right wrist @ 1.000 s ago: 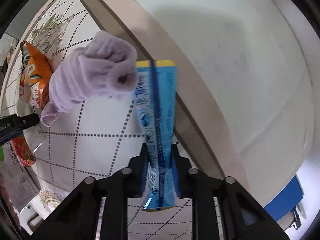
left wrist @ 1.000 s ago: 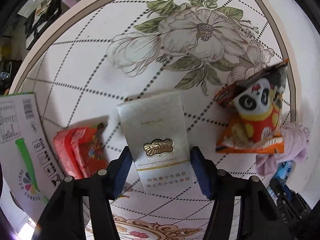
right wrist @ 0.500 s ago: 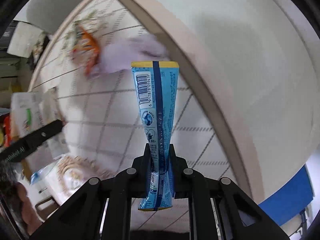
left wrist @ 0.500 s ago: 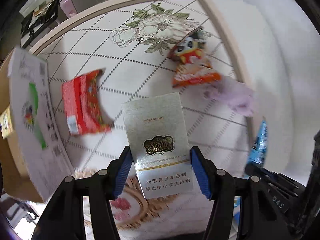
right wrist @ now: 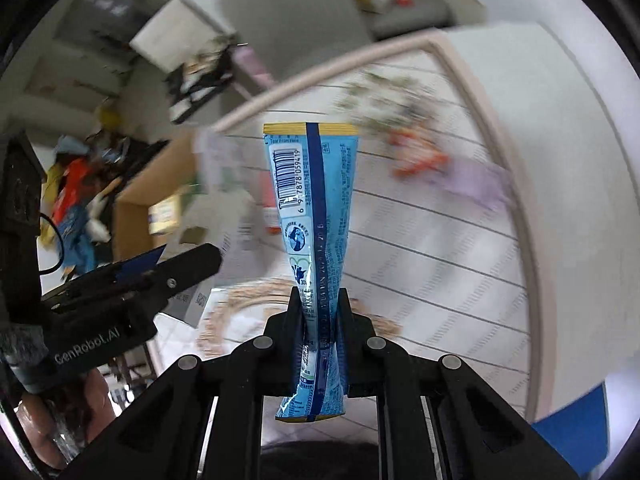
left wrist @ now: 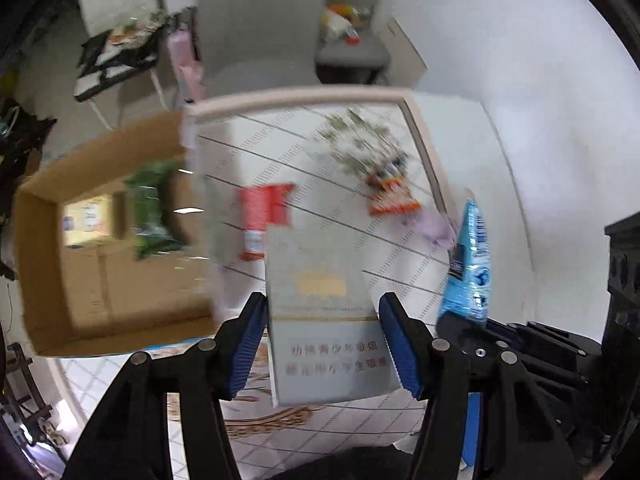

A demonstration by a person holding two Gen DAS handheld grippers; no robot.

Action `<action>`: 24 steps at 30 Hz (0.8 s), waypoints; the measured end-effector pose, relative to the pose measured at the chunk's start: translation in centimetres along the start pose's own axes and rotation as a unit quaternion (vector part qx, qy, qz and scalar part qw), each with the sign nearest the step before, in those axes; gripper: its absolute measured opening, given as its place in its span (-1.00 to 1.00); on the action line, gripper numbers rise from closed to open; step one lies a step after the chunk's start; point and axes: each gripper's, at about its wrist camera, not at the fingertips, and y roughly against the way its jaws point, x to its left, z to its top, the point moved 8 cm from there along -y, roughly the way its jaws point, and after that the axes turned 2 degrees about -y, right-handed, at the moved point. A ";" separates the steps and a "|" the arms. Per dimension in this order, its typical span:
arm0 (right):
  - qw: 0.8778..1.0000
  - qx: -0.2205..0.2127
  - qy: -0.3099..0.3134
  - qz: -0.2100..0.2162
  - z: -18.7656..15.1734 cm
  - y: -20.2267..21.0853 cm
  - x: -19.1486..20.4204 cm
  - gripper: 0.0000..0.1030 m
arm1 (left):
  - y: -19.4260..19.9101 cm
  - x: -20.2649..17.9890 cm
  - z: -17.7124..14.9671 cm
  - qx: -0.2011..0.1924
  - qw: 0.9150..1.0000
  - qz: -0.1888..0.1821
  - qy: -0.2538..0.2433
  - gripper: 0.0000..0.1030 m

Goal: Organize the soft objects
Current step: 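Lower both held items into the cardboard box and open both tools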

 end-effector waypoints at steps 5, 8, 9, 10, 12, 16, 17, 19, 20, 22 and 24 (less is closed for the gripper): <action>0.999 0.019 0.045 0.005 1.4 -4.0 9.6 -0.71 | 3.2 8.8 0.2 -0.020 0.999 0.025 0.041 -0.31; 0.997 0.031 0.070 -0.011 2.7 -7.6 14.2 -0.71 | 2.7 15.3 0.3 -0.019 0.996 0.053 0.076 -0.31; 0.996 0.037 0.074 -0.017 3.0 -8.7 15.2 -0.71 | 2.3 17.1 0.2 -0.014 0.994 0.063 0.086 -0.32; 0.996 0.040 0.078 -0.028 3.5 -9.8 16.2 -0.71 | 1.6 19.3 0.0 -0.004 0.993 0.067 0.099 -0.32; 0.995 0.050 0.078 -0.038 4.6 -11.9 17.6 -0.71 | 0.2 22.8 -0.4 0.012 0.990 0.067 0.123 -0.32; 0.992 0.068 0.084 -0.072 6.5 -15.4 18.9 -0.71 | -2.5 27.3 -0.7 0.044 0.986 0.068 0.144 -0.32; 0.991 0.074 0.085 -0.078 6.8 -16.2 19.2 -0.71 | -3.2 27.9 -0.7 0.049 0.986 0.066 0.148 -0.32; 0.987 0.078 0.095 -0.100 7.3 -17.3 19.5 -0.71 | -4.1 28.4 -0.5 0.057 0.986 0.062 0.147 -0.32; 0.986 0.079 0.097 -0.113 7.7 -17.9 19.5 -0.71 | -4.4 28.6 -0.4 0.060 0.986 0.062 0.146 -0.32; 0.983 0.085 0.096 -0.128 8.2 -18.9 19.5 -0.71 | -4.9 28.7 0.0 0.063 0.986 0.062 0.139 -0.32; 0.981 0.090 0.098 -0.142 8.8 -19.9 19.2 -0.71 | -5.1 28.5 0.4 0.064 0.987 0.062 0.135 -0.32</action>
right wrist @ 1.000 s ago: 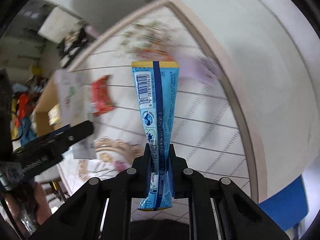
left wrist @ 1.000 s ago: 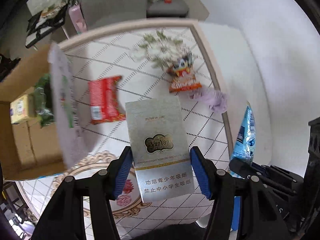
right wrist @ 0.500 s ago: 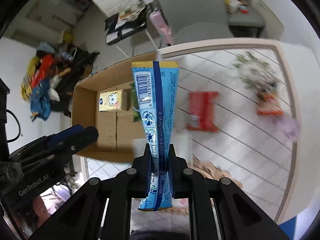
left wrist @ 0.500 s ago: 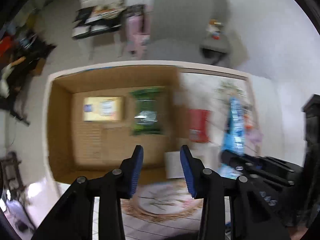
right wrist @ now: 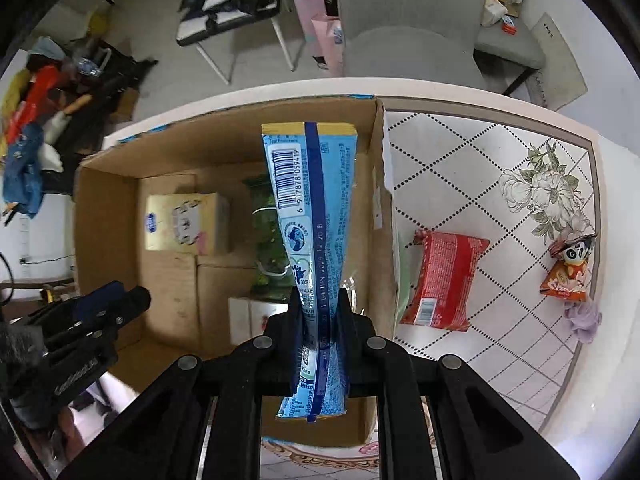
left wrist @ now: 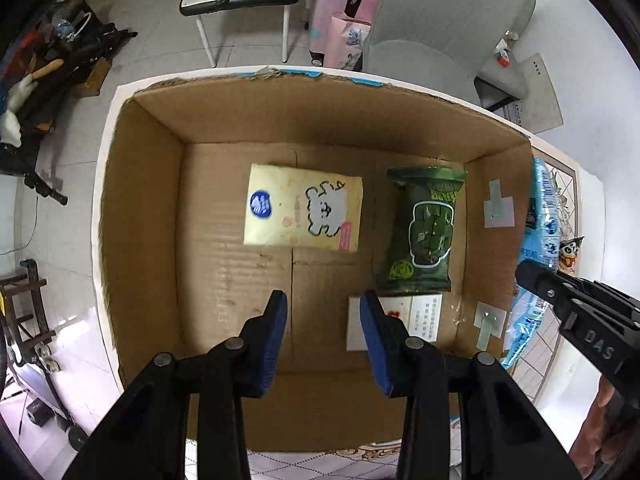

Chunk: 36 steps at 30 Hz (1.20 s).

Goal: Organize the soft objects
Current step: 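Lower both held items into the cardboard box and open both tools, then grasp the red snack packet with the left tool while the right tool grasps the panda snack bag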

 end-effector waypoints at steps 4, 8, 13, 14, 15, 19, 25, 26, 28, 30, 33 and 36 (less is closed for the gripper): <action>1.000 0.003 0.000 -0.024 0.9 -1.2 -0.4 -0.61 | -0.3 -0.1 1.1 0.003 1.000 0.002 -0.002 -0.31; 0.999 -0.007 0.006 -0.036 1.1 -0.5 -0.2 -0.13 | -0.1 0.3 1.3 0.008 1.000 0.007 0.008 -0.27; 1.000 -0.012 0.011 -0.022 1.0 0.8 0.2 0.33 | 0.4 0.4 1.2 0.005 1.000 0.008 0.007 -0.13; 1.000 -0.013 0.010 -0.021 0.8 1.0 0.3 0.35 | 0.7 0.5 1.1 0.002 1.000 0.005 0.009 -0.05; 1.000 -0.015 0.011 -0.018 0.6 1.3 0.3 0.42 | 0.9 0.5 1.0 -0.001 1.000 0.003 0.009 0.01; 1.000 -0.023 0.013 -0.014 -0.9 2.1 0.3 0.62 | 2.6 0.8 0.4 -0.028 1.000 0.012 0.008 0.43; 0.999 -0.036 0.012 0.005 -4.4 2.9 0.6 0.87 | 5.3 1.0 -2.0 -0.079 0.996 0.043 -0.001 0.83; 0.999 -0.038 0.010 0.009 -5.1 3.0 0.7 0.88 | 5.7 1.2 -2.6 -0.085 0.995 0.047 0.001 0.91; 0.999 -0.044 0.012 0.013 -6.1 3.4 0.8 0.89 | 6.5 1.3 -3.5 -0.100 0.994 0.048 0.006 0.97; 0.998 -0.051 0.016 0.012 -7.2 4.0 1.0 0.89 | 7.2 1.2 -4.4 -0.111 0.992 0.053 0.006 0.99; 0.998 -0.063 0.025 0.013 -8.6 5.4 1.2 0.89 | 8.4 0.7 -5.9 -0.125 0.990 0.059 0.003 0.99; 0.996 -0.076 0.038 0.016 -10.1 7.0 1.4 0.89 | 9.6 0.2 -7.4 -0.135 0.989 0.056 0.003 0.99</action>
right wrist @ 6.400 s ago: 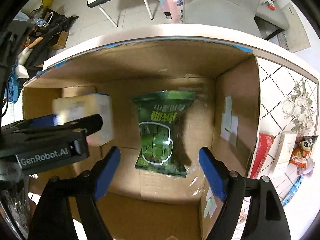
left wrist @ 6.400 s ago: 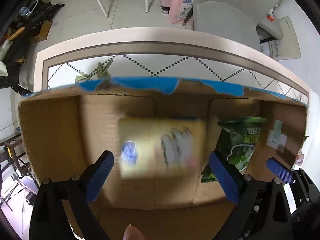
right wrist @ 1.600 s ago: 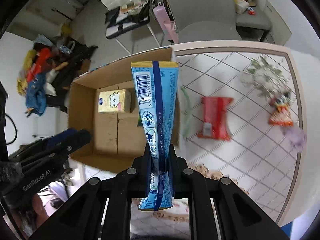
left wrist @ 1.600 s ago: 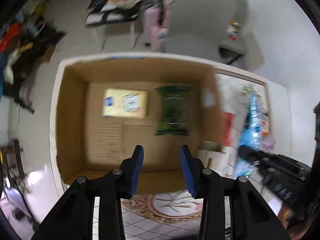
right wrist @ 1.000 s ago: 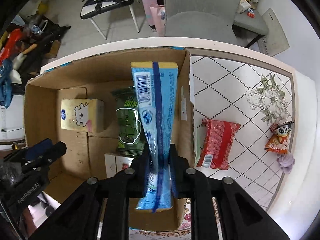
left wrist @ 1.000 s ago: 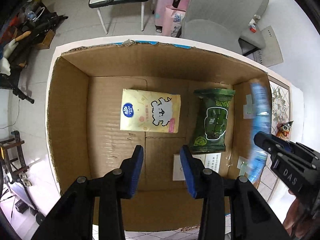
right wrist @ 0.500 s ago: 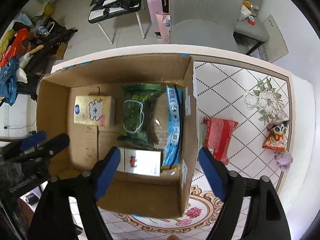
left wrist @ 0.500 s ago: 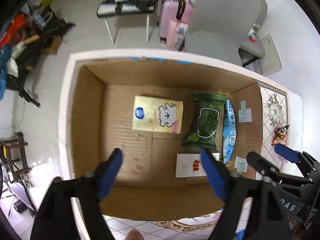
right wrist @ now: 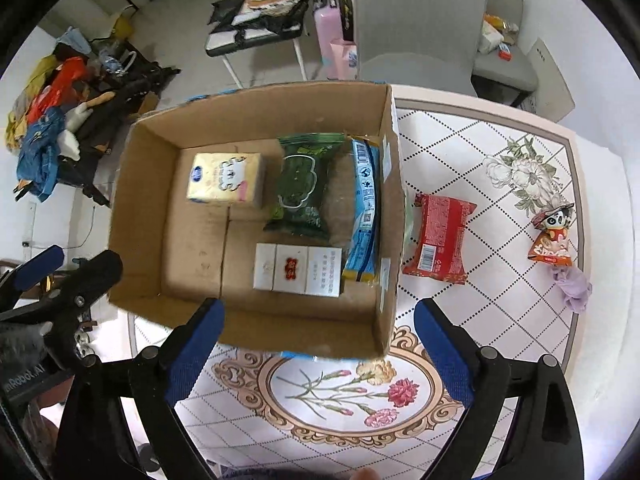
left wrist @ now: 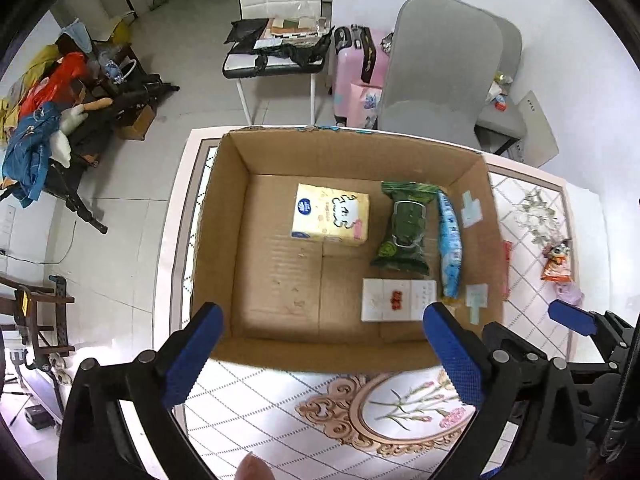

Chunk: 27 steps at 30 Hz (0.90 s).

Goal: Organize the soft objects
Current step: 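Grasp the red snack packet with the left tool while the right tool grasps the panda snack bag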

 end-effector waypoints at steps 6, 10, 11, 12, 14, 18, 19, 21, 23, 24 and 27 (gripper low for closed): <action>1.000 -0.010 0.008 0.027 -1.8 2.6 0.3 0.89 | 2.8 -1.1 -1.4 -0.012 1.000 -0.003 0.002 0.99; 0.999 -0.015 0.000 0.049 -2.4 4.0 -0.5 0.89 | 4.7 -2.6 -1.5 -0.029 1.000 -0.001 -0.002 0.99; 0.998 -0.019 -0.005 0.055 -2.5 4.5 -1.2 0.89 | 5.1 -3.0 -1.4 -0.033 0.999 0.001 -0.006 0.99; 0.998 -0.021 -0.010 0.057 -2.6 4.7 -1.8 0.89 | 5.5 -3.5 -1.3 -0.037 0.999 0.003 -0.009 0.99; 0.997 -0.024 -0.027 0.065 -2.7 5.3 -3.8 0.89 | 6.3 -5.1 -0.7 -0.055 0.998 0.018 -0.027 0.99; 0.994 -0.029 -0.080 0.070 -2.8 6.3 -10.1 0.89 | 6.8 -9.7 0.7 -0.086 0.993 0.040 -0.069 0.99; 0.993 -0.033 -0.096 0.065 -2.7 6.4 -12.3 0.89 | 6.6 -11.3 1.1 -0.088 0.992 0.039 -0.081 0.99; 0.989 -0.032 -0.132 0.049 -2.5 6.3 -17.2 0.89 | 5.7 -14.4 1.8 -0.088 0.990 0.037 -0.102 0.99; 0.986 -0.028 -0.162 0.032 -2.4 5.6 -21.9 0.89 | 4.0 -17.9 2.3 -0.073 0.989 0.031 -0.126 0.99; 0.984 -0.023 -0.175 0.020 -2.4 5.1 -24.4 0.89 | 2.9 -19.7 2.4 -0.059 0.989 0.024 -0.135 0.99; 0.977 0.003 -0.212 -0.003 -2.9 2.8 -31.3 0.89 | -1.6 -24.8 2.1 0.009 0.988 -0.017 -0.153 0.99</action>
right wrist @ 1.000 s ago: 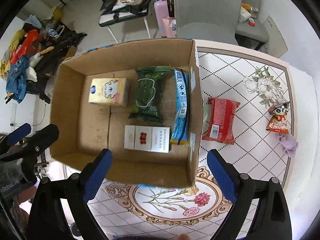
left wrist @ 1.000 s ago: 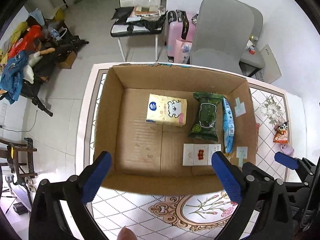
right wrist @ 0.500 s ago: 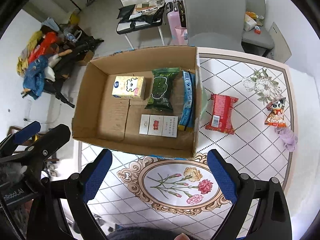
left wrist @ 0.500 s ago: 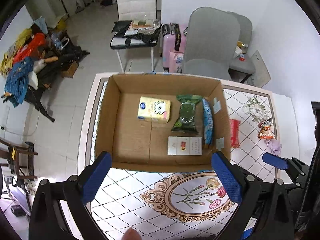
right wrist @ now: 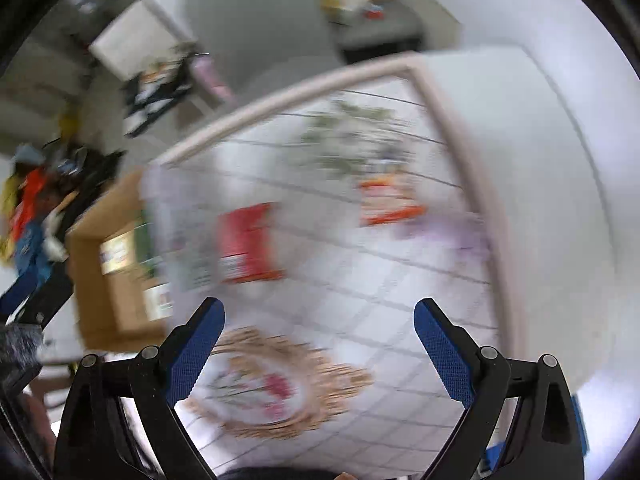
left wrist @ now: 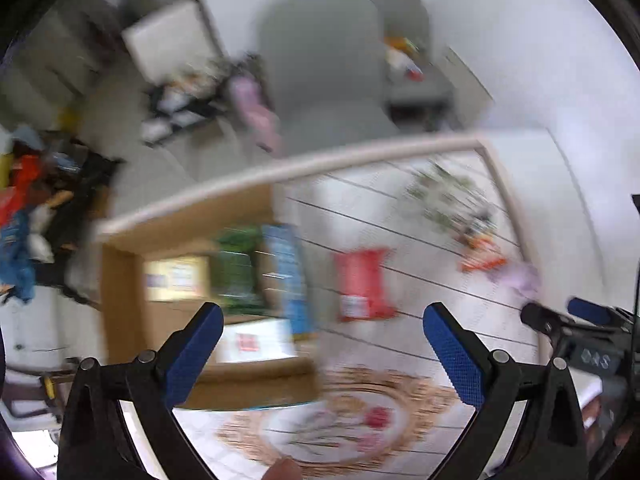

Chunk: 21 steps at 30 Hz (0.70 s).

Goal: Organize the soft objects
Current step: 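Grasp the red snack packet with the left tool while the right tool grasps the panda snack bag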

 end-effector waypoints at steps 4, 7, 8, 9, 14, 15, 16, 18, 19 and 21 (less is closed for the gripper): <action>0.999 0.027 -0.040 0.000 2.2 -2.8 -5.8 0.89 | -8.0 -4.8 0.7 0.097 0.995 -0.013 -0.021 0.99; 0.998 0.049 -0.036 0.028 3.5 -4.7 -6.5 0.89 | -13.3 -6.0 0.8 0.154 0.988 0.009 -0.029 0.99; 0.998 0.052 -0.030 0.031 3.8 -5.2 -5.9 0.89 | -14.7 -6.2 0.9 0.166 0.985 0.016 -0.034 0.99; 0.998 0.055 -0.023 0.031 4.3 -5.7 -5.6 0.89 | -15.9 -6.2 0.9 0.176 0.983 0.028 -0.037 0.98; 0.997 0.069 0.018 0.024 7.2 -9.2 -2.7 0.89 | -21.0 -5.1 1.3 0.229 0.970 0.068 -0.030 0.98; 0.996 0.077 0.026 0.020 7.6 -10.1 -2.2 0.89 | -21.5 -4.9 1.2 0.237 0.969 0.070 -0.025 0.98; 0.996 0.086 0.033 0.019 8.1 -11.0 -1.7 0.89 | -22.2 -4.5 1.1 0.247 0.966 0.074 -0.018 0.98; 0.994 0.103 0.042 0.008 8.7 -12.9 -1.1 0.89 | -23.5 -4.4 0.8 0.264 0.961 0.076 -0.020 0.98; 0.992 0.114 0.047 0.004 8.9 -14.0 -0.8 0.89 | -24.1 -4.6 0.4 0.275 0.958 0.075 -0.026 0.98; 0.991 0.126 0.047 0.000 9.0 -15.3 -0.6 0.89 | -24.9 -4.7 -0.3 0.289 0.954 0.073 -0.023 0.98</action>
